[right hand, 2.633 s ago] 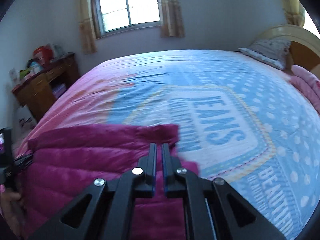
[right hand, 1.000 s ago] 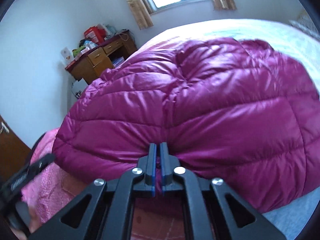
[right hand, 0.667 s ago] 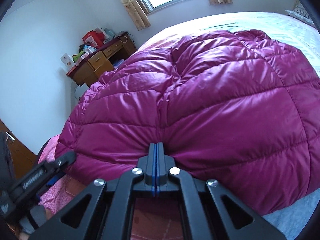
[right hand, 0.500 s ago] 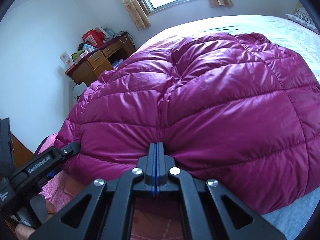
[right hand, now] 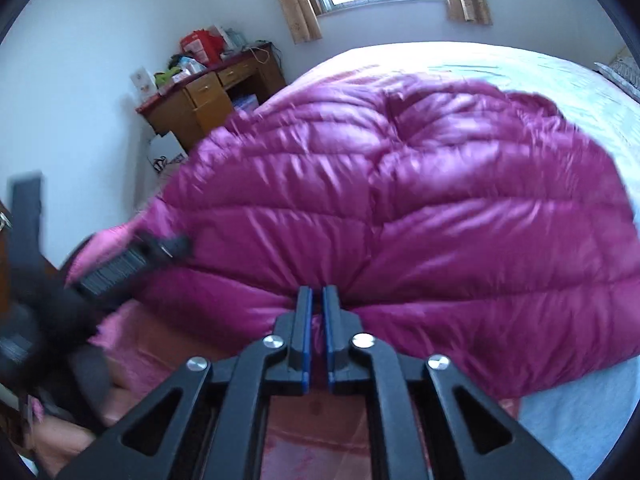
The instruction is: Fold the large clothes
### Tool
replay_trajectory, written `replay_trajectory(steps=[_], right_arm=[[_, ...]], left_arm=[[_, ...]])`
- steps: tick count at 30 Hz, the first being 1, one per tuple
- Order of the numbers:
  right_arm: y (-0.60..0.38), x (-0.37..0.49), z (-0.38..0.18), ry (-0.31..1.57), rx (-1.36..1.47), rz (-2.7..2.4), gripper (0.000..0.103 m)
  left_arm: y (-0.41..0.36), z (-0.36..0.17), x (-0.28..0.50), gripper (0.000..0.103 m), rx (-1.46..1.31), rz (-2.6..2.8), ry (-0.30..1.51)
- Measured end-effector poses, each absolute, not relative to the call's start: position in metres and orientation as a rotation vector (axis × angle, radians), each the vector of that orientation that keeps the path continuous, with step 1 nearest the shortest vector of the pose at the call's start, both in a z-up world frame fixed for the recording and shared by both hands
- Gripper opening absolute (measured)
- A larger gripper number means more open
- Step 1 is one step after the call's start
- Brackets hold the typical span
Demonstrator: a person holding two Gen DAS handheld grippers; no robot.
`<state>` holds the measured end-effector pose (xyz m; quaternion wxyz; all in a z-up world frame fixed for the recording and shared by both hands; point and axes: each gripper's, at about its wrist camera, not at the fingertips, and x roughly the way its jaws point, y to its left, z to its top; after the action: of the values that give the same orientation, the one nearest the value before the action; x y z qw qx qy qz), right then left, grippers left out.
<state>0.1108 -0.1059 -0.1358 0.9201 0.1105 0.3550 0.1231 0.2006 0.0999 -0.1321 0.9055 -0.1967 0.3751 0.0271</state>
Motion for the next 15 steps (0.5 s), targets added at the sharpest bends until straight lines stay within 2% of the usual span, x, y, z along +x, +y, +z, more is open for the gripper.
replay_trajectory(steps=[10,15], right_arm=[[-0.107,0.118,-0.123,0.775,0.224,0.272,0.008],[-0.147,0.151,-0.083,0.661,0.372,0.171,0.012]], left_arm=[[0.128,-0.132,0.228,0.080,-0.571,0.003,0.754],[0.128,-0.128,0.237,0.080,-0.549,0.012,0.746]])
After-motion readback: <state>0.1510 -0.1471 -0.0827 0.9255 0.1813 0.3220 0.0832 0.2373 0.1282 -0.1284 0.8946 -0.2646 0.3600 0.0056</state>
